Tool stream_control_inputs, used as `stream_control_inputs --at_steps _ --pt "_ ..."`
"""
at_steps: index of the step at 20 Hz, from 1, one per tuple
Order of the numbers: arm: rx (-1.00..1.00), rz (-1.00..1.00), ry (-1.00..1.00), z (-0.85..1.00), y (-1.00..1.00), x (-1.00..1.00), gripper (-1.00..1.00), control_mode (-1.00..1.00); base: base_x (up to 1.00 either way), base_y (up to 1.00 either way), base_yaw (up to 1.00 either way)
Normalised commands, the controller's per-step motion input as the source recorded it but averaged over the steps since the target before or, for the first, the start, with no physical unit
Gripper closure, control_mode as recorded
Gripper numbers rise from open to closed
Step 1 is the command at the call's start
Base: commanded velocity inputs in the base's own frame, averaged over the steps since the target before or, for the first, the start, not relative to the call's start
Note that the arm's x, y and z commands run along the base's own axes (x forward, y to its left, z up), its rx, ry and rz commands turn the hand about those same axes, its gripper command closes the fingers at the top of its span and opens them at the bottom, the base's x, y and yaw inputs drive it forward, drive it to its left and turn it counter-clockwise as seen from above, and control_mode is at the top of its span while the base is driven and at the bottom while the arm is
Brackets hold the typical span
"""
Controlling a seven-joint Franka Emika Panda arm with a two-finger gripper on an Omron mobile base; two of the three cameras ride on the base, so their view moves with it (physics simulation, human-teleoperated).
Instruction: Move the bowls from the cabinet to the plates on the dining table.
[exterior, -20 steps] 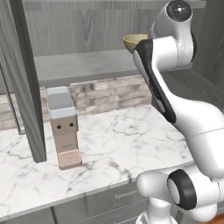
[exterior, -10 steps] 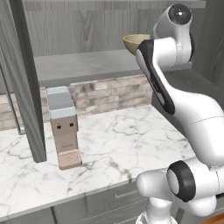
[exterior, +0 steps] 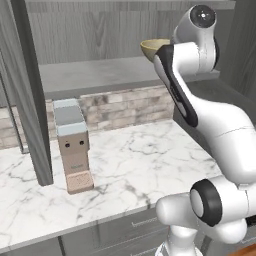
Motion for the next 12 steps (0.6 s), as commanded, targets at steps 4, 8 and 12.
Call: stream_control_inputs --at_steps 4,8,12 --pt "0.00 0.00 0.00 0.00 -0.05 0.35 -1.00 -1.00 0.00 0.00 0.00" --pt "0.00 0.00 0.00 0.00 -0.10 0.40 -1.00 -1.00 0.00 0.00 0.00" --pt "0.00 0.00 0.00 0.00 -0.10 0.30 -1.00 -1.00 0.00 0.00 0.00"
